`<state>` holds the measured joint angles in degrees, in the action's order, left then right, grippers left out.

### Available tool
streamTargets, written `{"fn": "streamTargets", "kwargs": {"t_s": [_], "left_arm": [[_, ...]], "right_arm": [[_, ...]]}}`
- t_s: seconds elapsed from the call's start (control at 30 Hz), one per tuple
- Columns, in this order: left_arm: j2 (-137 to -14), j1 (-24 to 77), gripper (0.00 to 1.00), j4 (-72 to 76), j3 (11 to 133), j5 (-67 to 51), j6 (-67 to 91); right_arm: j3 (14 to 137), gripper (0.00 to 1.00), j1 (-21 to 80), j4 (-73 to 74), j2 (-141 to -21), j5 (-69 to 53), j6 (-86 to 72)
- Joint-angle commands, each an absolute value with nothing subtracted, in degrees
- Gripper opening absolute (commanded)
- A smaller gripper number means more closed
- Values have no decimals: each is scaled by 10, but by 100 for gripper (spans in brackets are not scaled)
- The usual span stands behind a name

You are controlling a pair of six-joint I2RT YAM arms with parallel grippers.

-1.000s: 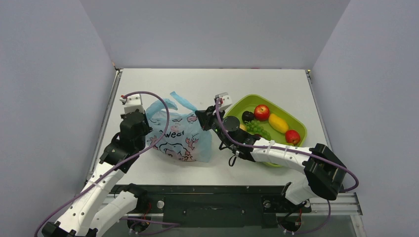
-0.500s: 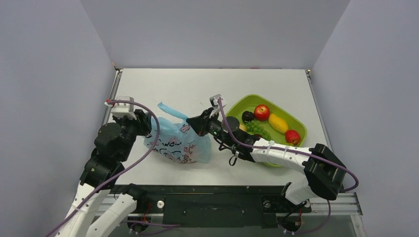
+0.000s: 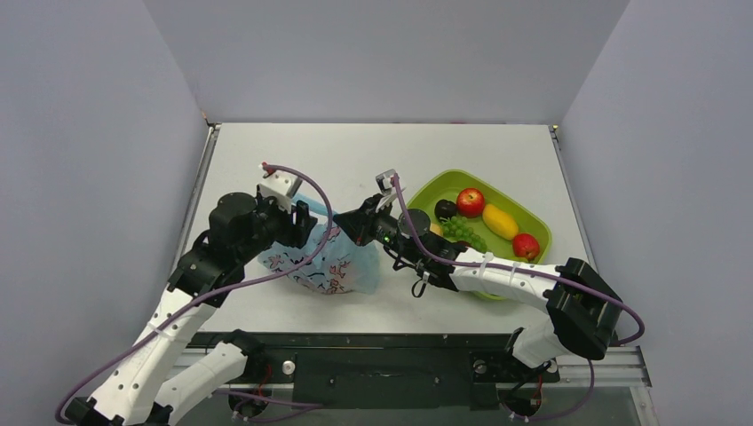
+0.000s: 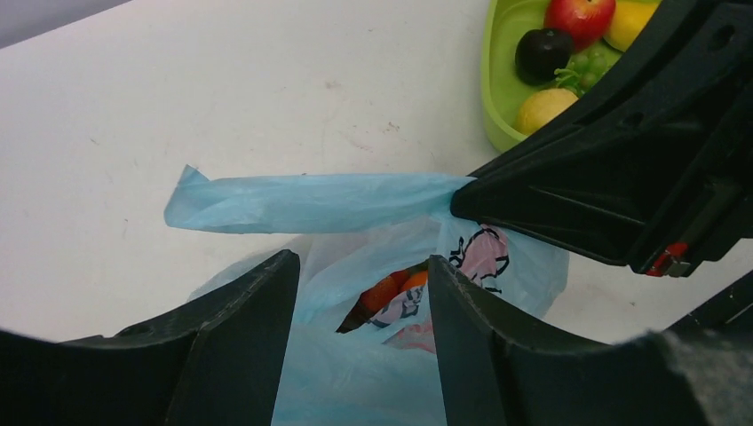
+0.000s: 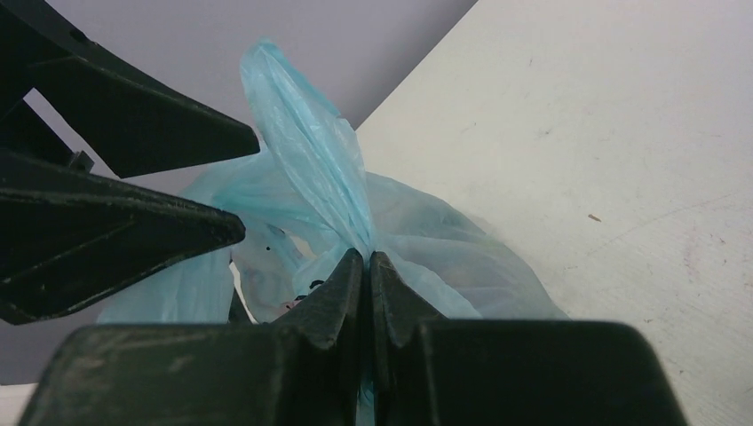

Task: Take the fake fruits out of the plastic bag
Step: Untie the plastic bag at the center of the board.

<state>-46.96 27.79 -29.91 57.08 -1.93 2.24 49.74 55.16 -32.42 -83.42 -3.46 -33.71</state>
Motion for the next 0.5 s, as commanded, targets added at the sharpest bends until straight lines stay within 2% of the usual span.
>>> {"fn": "streamTargets", "kwargs": {"t_s": [0.0, 0.23, 0.33, 0.47], "left_arm": [[-450, 297, 53, -305, 565, -7, 20], [-415, 298, 55, -402, 558, 138, 188], [-400, 298, 55, -452, 563, 220, 308], [-385, 298, 55, -495, 569, 252, 408]], "right_arm": [[519, 0, 550, -344, -817, -42, -338], [520, 0, 550, -341, -816, -41, -332], [520, 0, 550, -341, -817, -44, -331], [516, 0, 549, -345, -817, -46, -332]]}}
